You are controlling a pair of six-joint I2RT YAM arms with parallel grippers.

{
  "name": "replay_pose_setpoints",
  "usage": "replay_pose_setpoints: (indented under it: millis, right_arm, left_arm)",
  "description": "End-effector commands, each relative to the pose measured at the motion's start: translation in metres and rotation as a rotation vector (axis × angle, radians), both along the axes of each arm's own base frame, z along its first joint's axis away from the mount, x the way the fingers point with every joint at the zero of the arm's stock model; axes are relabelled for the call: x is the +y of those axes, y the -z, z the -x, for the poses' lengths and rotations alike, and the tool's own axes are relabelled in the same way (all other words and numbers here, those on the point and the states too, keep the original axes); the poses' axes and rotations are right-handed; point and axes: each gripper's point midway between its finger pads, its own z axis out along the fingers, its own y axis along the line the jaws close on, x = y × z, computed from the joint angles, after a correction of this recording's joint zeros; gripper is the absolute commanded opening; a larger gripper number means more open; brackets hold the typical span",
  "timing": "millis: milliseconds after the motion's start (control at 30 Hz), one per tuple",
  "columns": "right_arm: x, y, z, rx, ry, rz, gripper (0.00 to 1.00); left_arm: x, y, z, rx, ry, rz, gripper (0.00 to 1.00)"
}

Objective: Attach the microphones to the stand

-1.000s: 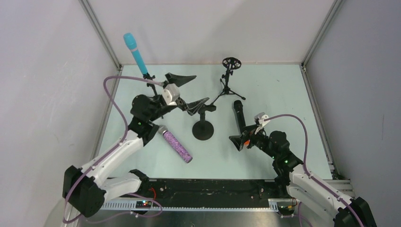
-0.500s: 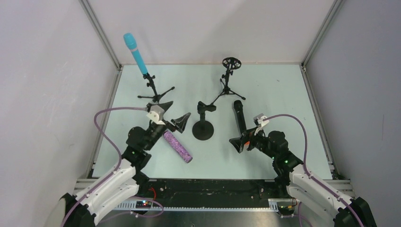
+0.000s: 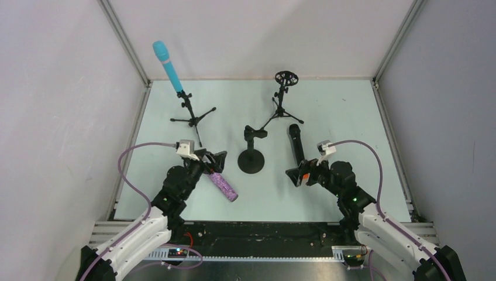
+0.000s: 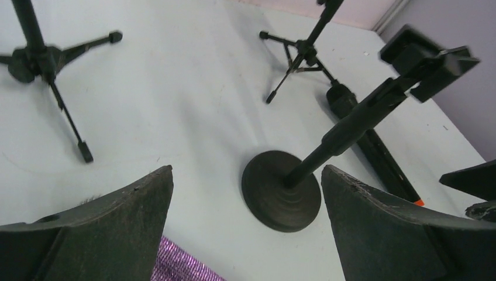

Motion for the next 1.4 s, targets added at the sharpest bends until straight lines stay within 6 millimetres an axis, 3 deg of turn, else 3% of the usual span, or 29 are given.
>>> replay_pose_setpoints:
  millis: [0,200,267,533,567,767,900,1133,1200,1367]
  right_arm:
    - [-0.014,-0.018,-0.018,0.042,0.162,-0.037,0.99]
    - [-0.027,-0.018,-0.034,0.094,0.283,0.013,0.99]
    - [-0.033,-0.015,-0.039,0.117,0.32,0.054,0.99]
    - [-0.042,-0.038,-0.074,0.156,0.398,0.135,1.0]
    - [-0.044,-0.029,-0.075,0.207,0.4,0.156,1.0]
    - [-0.05,-0.037,-0.098,0.296,0.388,0.273,1.0]
    - [-0.053,-0.023,-0.105,0.426,0.353,0.374,0.99]
    - [-0.053,0.021,-0.105,0.631,0.278,0.53,0.99]
    - [-0.051,0.033,-0.108,0.66,0.271,0.546,1.0]
    - [-0.043,0.041,-0.12,0.644,0.243,0.53,0.99]
  left_arm:
    - [0.01,0.015,-0.002,0.131,-0.088,0.045,1.0]
    - [0.016,0.036,0.001,0.275,-0.11,-0.086,1.0]
    - [0.016,0.036,0.001,0.297,-0.102,-0.124,1.0]
    - [0.022,0.026,-0.004,0.337,-0.119,-0.236,1.0]
    - [0.023,0.025,-0.005,0.335,-0.128,-0.239,1.0]
    - [0.028,0.019,-0.009,0.307,-0.149,-0.268,1.0]
    - [0.036,0.012,-0.013,0.285,-0.199,-0.28,1.0]
    - [0.04,-0.004,-0.014,0.232,-0.203,-0.298,1.0]
    - [0.042,-0.003,-0.015,0.234,-0.213,-0.302,1.0]
    - [0.043,0.006,-0.014,0.259,-0.222,-0.307,1.0]
